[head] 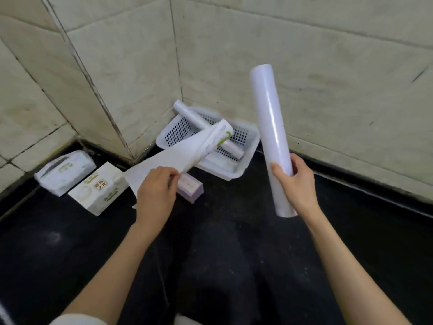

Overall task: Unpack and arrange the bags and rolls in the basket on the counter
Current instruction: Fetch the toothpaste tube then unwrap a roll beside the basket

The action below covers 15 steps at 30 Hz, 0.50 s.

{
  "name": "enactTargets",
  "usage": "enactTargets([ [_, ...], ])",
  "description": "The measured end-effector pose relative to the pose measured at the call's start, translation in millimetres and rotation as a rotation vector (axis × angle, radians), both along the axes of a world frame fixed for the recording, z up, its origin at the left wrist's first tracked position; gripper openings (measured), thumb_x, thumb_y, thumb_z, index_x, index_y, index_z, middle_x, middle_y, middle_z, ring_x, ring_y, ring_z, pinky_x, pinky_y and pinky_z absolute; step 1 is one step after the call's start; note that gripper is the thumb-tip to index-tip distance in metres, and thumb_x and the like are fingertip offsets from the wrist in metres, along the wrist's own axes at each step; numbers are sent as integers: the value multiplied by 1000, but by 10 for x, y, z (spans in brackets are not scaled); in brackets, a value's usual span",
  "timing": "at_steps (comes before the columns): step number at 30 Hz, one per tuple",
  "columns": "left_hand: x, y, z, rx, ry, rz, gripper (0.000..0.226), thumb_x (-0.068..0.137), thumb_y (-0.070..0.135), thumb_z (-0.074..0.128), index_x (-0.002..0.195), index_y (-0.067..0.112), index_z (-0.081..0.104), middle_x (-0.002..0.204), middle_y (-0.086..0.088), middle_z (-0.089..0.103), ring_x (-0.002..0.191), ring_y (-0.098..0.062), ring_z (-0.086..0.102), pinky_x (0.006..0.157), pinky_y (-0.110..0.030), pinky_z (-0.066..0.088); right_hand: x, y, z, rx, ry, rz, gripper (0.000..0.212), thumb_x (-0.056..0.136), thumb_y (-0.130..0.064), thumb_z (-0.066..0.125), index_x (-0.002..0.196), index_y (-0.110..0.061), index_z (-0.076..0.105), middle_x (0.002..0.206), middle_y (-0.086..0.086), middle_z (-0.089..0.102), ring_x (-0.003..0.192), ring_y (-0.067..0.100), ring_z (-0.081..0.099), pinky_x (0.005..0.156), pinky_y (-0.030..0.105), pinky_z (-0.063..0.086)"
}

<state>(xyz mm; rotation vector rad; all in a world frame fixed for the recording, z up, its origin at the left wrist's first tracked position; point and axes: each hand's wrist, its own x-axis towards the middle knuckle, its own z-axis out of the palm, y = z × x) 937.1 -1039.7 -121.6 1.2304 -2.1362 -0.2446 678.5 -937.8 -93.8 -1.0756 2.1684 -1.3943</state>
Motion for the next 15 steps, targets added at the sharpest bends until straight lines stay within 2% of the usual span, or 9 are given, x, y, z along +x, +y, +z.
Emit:
enactTargets([
  [3,-458,-19,79,-21,-7,-141,4,83,0,63,87,-1,64,82,-17,64,77,-32,59,70,-42,49,-239,173,68,-55,-11,-106,23,80,-29,64,99,-26,52,86,-15,55,76,-3,53,60,13,37],
  [6,-956,11,98,-44,-80,-333,4,79,-7,63,80,-3,62,75,-20,61,70,-34,57,64,-47,50,-459,331,75,-66,-18,-174,24,79,-29,65,98,-28,50,85,-24,52,77,-5,53,60,12,37],
  [13,-1948,5,-74,-133,-256,-615,9,76,-9,62,74,-1,60,73,-17,60,65,-33,54,56,-45,46,-918,609,-70,-50,-37,-279,26,78,-31,65,100,-31,51,88,-24,53,78,-5,54,58,8,37],
  [15,-2192,5,-180,-143,-294,-646,12,74,-11,63,74,0,60,75,-15,60,65,-31,53,55,-42,45,-1005,628,-116,-37,-39,-286,28,78,-31,65,102,-30,50,90,-19,55,80,-4,54,60,9,37],
])
